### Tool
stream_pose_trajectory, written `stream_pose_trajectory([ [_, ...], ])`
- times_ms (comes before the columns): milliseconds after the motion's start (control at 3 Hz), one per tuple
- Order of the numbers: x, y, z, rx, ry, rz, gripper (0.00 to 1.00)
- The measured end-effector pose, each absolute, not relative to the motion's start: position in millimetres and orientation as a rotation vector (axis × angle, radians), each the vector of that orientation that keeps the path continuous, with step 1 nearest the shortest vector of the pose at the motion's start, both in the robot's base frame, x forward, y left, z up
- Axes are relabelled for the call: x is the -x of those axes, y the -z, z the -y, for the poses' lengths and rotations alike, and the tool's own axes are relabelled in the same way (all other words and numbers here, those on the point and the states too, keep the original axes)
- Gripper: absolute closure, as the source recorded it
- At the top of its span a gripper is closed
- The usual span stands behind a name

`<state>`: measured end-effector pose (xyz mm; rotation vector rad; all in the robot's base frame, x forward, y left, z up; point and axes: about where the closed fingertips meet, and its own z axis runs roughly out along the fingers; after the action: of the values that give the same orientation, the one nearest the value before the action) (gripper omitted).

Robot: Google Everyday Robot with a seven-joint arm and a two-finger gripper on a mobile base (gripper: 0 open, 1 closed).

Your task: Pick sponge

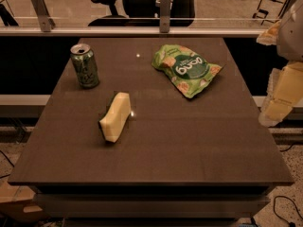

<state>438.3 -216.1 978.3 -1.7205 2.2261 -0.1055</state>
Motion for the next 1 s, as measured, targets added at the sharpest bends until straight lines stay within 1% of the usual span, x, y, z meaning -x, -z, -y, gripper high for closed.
stream_pose_trajectory([
  [1000,-442.2,-988.2,213.8,1.73,0.132,-2.12,0.0],
])
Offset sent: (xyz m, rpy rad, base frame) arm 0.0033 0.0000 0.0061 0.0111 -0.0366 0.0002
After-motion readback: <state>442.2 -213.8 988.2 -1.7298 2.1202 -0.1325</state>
